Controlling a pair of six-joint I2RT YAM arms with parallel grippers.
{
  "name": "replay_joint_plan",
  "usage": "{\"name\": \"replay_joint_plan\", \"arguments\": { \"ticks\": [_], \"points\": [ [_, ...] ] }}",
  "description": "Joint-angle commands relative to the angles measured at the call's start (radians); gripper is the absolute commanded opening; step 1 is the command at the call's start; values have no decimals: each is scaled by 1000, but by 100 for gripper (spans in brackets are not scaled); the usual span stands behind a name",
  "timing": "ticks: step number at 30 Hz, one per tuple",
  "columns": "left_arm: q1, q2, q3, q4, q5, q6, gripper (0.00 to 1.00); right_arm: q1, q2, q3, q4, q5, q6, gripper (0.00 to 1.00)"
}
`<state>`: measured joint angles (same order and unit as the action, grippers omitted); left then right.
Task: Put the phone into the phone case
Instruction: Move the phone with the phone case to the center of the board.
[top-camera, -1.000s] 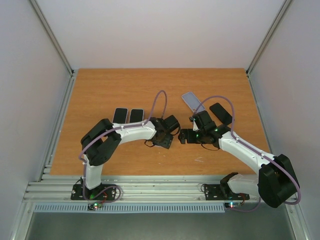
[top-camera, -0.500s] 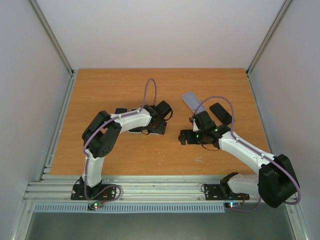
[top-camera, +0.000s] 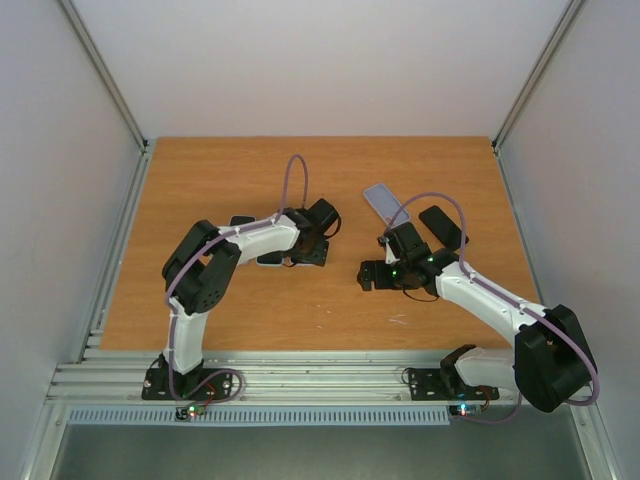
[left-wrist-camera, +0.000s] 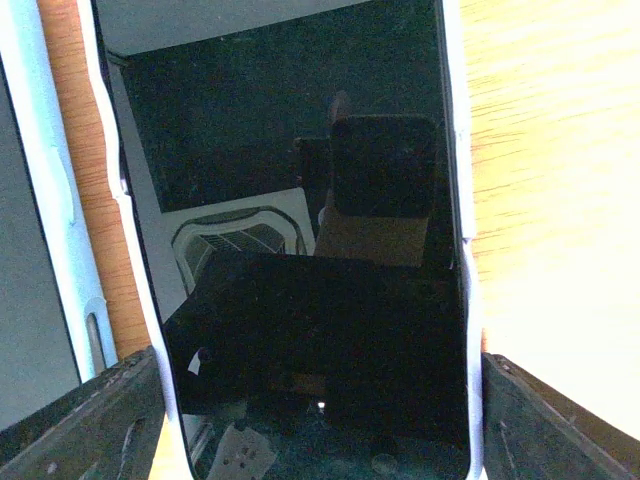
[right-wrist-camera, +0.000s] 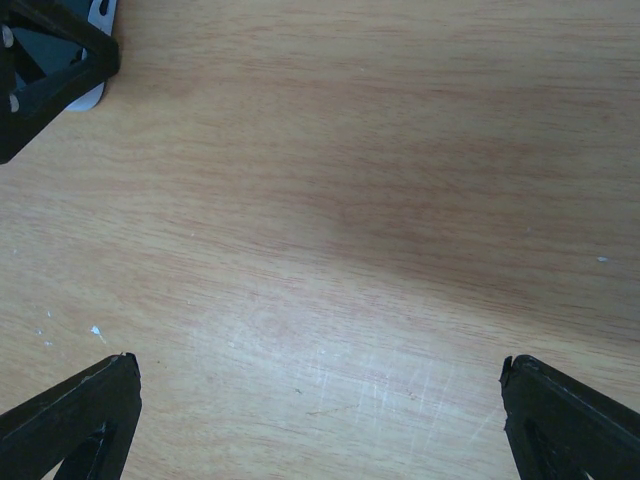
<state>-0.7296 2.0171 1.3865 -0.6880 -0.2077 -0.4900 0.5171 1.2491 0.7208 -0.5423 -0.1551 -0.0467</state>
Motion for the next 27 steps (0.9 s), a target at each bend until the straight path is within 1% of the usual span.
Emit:
{"name": "replay_joint_plan", "arguments": {
  "ticks": [1, 12, 14, 18, 24, 27],
  "points": [
    [2, -8, -36, -41, 2, -20, 76, -1, 3, 3, 2, -8, -11, 99],
    [2, -57, -79, -59, 1, -54, 76, -2, 10, 2, 11, -25, -5, 98],
    [4, -54, -79, -60, 2, -53, 78, -2, 9, 1, 12, -30, -3, 99],
    [3, -53, -76, -58, 16, -57, 79, -2, 4, 0, 7, -28, -4, 98],
    [4, -87, -65, -74, 4, -55, 88, -2, -6, 13, -11, -1, -15, 99],
    [4, -115, -62, -84, -6, -52, 91, -2, -3, 35, -27, 22, -27, 98]
  ]
}}
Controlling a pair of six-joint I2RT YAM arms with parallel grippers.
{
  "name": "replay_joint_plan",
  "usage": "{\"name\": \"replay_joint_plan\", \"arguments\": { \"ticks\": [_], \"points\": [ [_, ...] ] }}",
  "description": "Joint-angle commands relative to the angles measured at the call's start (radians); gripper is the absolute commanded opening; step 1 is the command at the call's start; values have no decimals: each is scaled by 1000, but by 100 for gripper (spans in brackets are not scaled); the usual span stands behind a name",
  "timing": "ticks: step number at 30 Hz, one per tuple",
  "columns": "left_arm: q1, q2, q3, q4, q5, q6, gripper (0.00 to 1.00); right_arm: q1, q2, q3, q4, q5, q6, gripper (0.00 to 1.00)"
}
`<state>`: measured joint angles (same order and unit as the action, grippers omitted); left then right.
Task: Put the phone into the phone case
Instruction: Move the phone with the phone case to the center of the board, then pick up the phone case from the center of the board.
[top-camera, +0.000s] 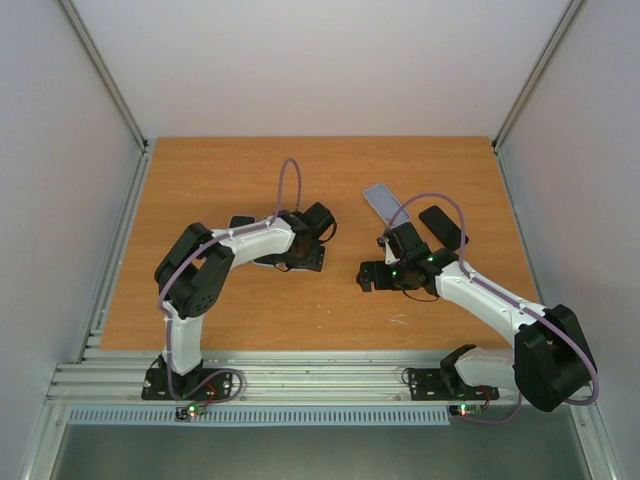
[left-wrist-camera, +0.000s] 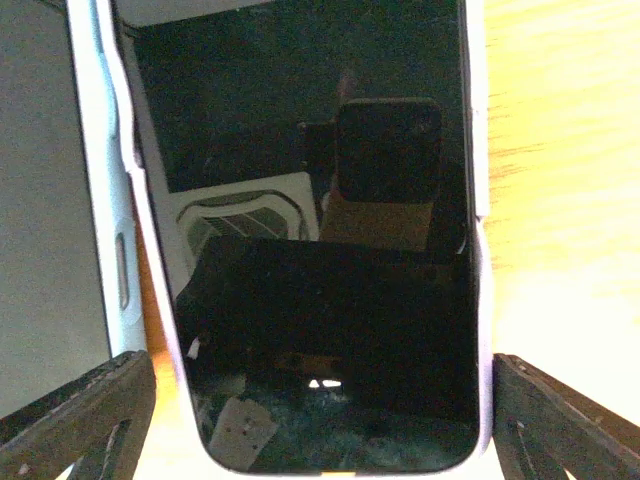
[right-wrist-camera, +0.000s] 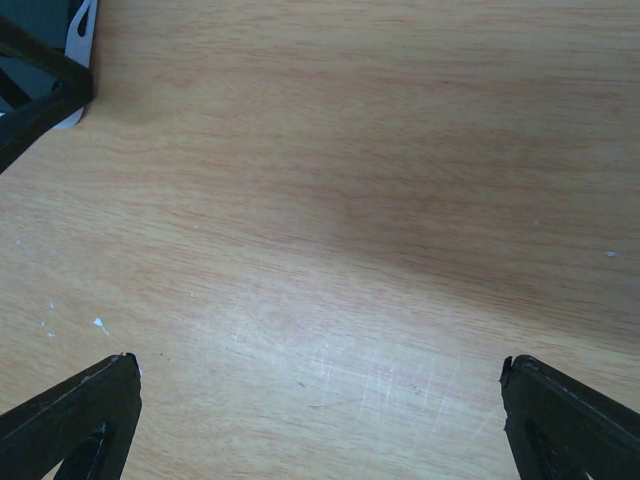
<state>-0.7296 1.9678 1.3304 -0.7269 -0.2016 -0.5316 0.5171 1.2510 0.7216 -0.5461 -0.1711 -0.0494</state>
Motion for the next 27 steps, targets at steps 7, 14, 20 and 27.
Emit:
{"name": "replay_joint_plan", "arguments": {
  "ticks": [7, 14, 20, 27],
  "points": [
    [3, -179, -3, -73, -13, 5, 97, -7, 33, 121, -61, 123, -71, 98],
    [29, -328, 1, -145, -21, 60, 99, -47, 165, 235, -62, 209, -129, 98],
    [101, -471, -25, -215, 24, 129, 99, -79, 302, 351, -51, 257, -190, 95],
    [186, -584, 17, -313, 80, 218, 99, -131, 460, 492, -25, 288, -260, 82]
  ]
}}
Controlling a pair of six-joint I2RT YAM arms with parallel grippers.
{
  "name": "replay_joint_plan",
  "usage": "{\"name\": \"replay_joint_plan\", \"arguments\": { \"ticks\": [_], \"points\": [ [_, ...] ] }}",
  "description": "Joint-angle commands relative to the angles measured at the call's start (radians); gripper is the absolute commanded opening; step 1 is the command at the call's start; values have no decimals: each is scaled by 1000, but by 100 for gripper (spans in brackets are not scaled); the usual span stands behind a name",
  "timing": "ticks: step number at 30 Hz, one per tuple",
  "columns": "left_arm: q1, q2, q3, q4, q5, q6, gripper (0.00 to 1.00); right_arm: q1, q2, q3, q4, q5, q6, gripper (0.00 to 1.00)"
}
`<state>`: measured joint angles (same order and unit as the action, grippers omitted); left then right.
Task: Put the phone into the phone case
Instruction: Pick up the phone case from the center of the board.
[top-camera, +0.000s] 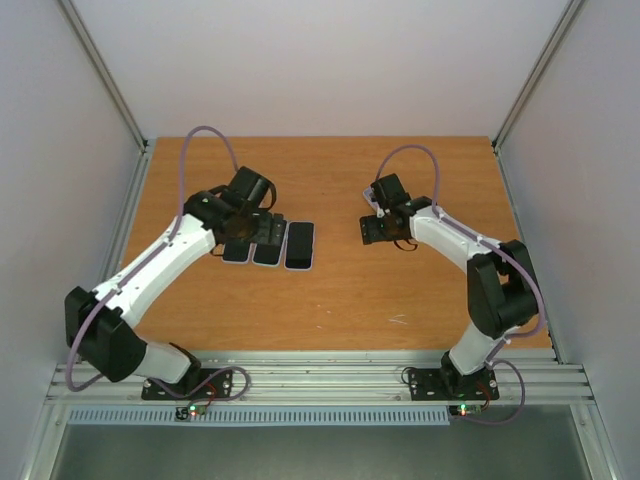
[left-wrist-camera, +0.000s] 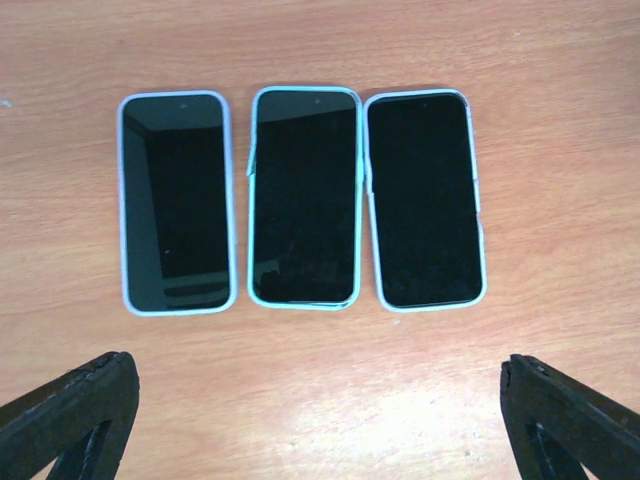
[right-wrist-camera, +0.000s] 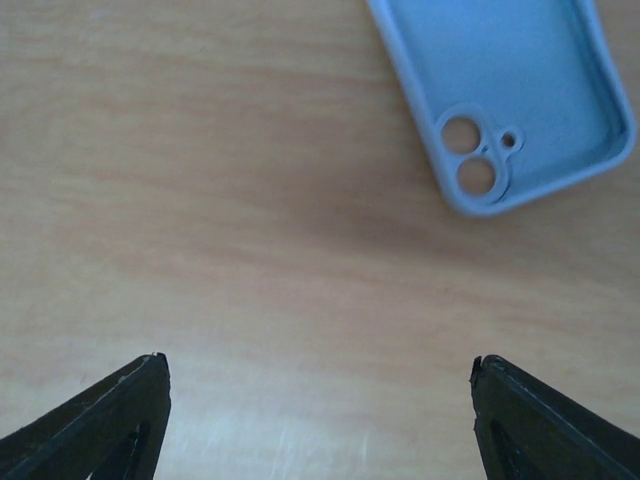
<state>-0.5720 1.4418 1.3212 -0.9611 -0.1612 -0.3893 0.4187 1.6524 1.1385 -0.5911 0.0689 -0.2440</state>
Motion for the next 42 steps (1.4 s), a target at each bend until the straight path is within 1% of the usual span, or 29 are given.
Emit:
{"name": "replay_joint_plan", "arguments": {
  "ticks": [1, 2, 4, 7, 11, 14, 19, 24, 26, 31, 34, 37, 42],
  "points": [
    [35, -70, 33, -90, 35, 88, 99, -41, 81, 96, 22, 48, -76, 78],
    [42, -81, 38, -98, 28, 107, 99, -48, 103, 118, 22, 50, -85, 75],
    [44, -104, 24, -97, -34, 127, 99, -58, 151, 160, 24, 51, -110, 68],
    [46, -165, -67, -24, -98, 135, 99, -68, 219, 219, 23, 67, -140, 56],
    [47, -198, -120, 9, -109, 157, 99, -78, 304, 297, 9, 71, -175, 48],
    [47, -203, -129, 9, -143, 172, 99, -81, 358, 355, -7, 92, -198, 44],
    [49, -210, -142, 16, -139, 176, 99, -87, 439, 434, -37, 106, -221, 41],
    [50, -213, -149, 17, -149, 178, 99, -90, 498, 480, -62, 117, -236, 37],
    [50, -213, -148, 16, -155, 179, 99, -92, 510, 485, -69, 122, -241, 35],
    [54, -209, -148, 19, -144, 179, 99, -92, 525, 486, -85, 113, -253, 26],
    [77, -206, -147, 19, -132, 176, 99, -92, 524, 485, -100, 100, -253, 14],
    [116, -207, -145, 20, -89, 169, 99, -92, 511, 477, -112, 87, -254, 3],
    [150, -212, -146, 28, -21, 163, 99, -86, 457, 442, -126, 68, -265, 1]
  ]
}}
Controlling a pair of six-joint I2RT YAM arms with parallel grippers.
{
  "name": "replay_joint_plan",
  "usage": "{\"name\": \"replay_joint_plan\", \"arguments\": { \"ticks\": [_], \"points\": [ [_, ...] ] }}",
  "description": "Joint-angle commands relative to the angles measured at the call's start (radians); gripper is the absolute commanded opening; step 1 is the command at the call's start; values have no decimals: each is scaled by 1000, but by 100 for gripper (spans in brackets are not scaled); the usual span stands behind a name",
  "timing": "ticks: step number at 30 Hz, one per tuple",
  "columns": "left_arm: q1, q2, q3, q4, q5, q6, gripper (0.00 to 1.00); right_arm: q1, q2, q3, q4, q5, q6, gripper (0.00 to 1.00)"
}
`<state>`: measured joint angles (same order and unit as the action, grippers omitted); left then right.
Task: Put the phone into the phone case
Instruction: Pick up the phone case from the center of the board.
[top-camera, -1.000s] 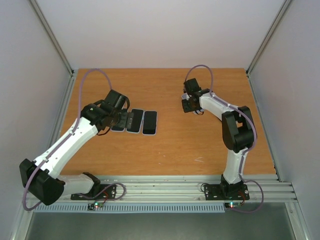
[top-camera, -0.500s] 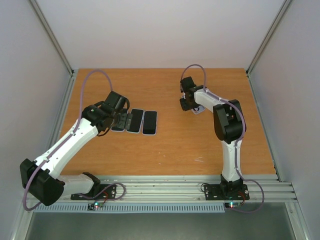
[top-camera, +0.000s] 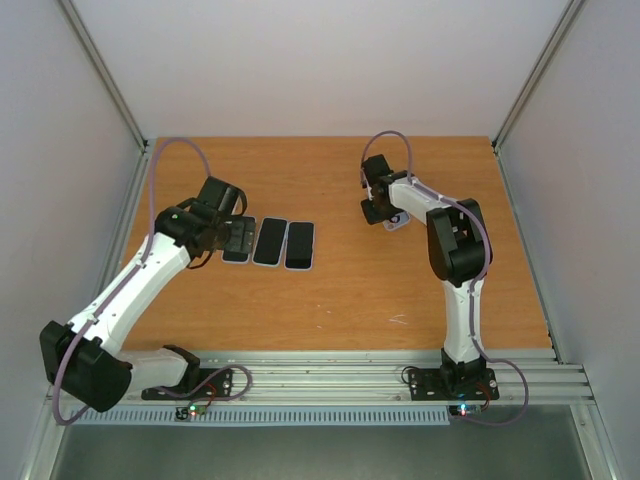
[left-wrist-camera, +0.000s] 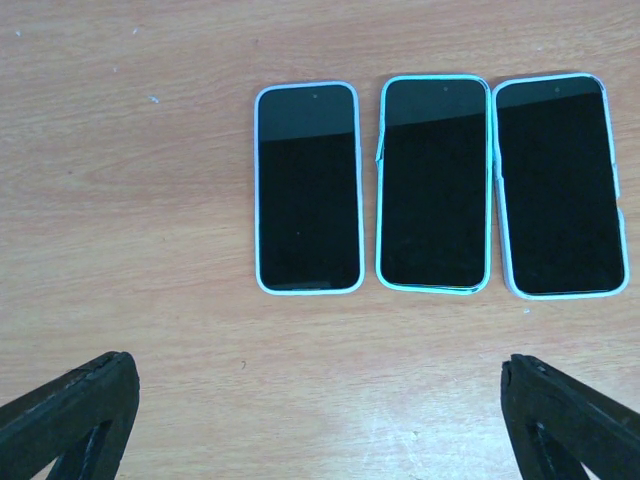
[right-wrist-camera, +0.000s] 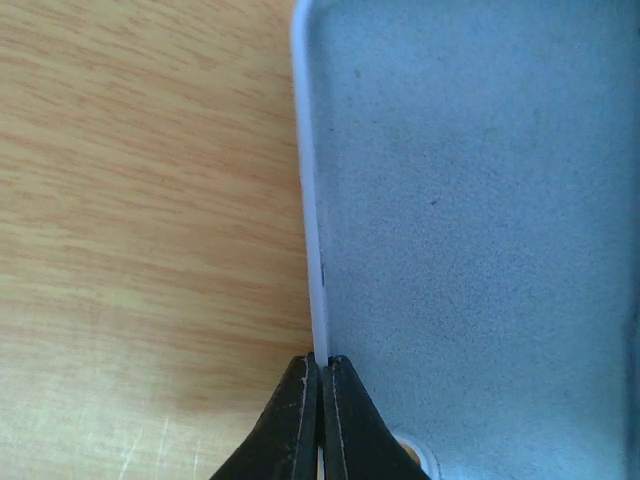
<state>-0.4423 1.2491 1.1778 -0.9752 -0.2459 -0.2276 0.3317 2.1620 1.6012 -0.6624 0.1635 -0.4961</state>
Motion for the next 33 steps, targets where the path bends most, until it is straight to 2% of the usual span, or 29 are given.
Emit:
{"name": "replay_joint_plan", "arguments": {
  "ticks": [1, 12, 21, 29, 33],
  "points": [
    [24, -19, -1, 43, 80, 0, 99, 4, -71, -33, -56, -29, -16, 1],
    [29, -16, 34, 48, 214, -56, 99, 95, -365, -251, -82, -99, 1, 1],
    [33, -26, 7, 111, 383, -147, 99, 282, -548, -339, -158, -62, 25, 1],
    [39, -6, -1, 127, 540, -161, 99, 460, -701, -360, -234, -62, -18, 1],
    [66, -5, -13, 157, 673, -170, 99, 541, -752, -367, -262, -59, -57, 1]
  ]
}}
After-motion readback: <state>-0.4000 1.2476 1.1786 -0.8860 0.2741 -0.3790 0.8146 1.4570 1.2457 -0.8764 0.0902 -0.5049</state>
